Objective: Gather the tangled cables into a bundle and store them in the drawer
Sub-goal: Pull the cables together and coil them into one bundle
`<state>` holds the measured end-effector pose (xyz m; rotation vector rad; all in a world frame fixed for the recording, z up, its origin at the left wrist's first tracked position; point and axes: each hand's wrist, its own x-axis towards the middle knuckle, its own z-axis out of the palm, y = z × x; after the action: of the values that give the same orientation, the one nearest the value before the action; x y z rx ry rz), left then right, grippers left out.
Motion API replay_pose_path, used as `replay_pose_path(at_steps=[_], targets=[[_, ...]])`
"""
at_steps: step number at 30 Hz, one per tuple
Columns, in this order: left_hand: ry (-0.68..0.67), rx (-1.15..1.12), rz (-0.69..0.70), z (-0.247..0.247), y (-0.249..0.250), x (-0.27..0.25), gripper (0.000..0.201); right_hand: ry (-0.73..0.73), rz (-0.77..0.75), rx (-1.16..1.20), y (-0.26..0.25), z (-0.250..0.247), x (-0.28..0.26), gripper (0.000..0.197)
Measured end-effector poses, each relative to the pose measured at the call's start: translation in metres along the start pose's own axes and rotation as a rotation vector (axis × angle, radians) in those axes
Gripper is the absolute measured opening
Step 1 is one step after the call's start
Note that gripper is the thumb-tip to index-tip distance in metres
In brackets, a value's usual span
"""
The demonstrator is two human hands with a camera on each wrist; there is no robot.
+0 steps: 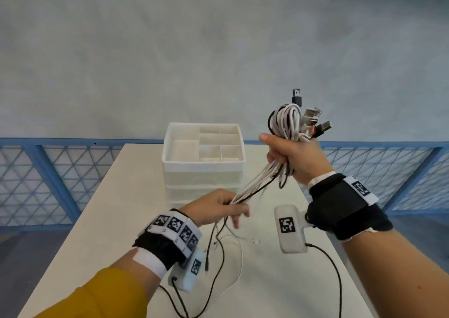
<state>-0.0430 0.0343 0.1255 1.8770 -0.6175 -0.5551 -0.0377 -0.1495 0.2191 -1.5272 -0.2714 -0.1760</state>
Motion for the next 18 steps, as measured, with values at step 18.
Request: replay_pose_path(at_steps=[18], targets=[[0.144,0.341,0.043,-0.019,0.046,0.003,0.023,-0.356,0.202,-0.478,0.048,0.019,-0.024,0.041]])
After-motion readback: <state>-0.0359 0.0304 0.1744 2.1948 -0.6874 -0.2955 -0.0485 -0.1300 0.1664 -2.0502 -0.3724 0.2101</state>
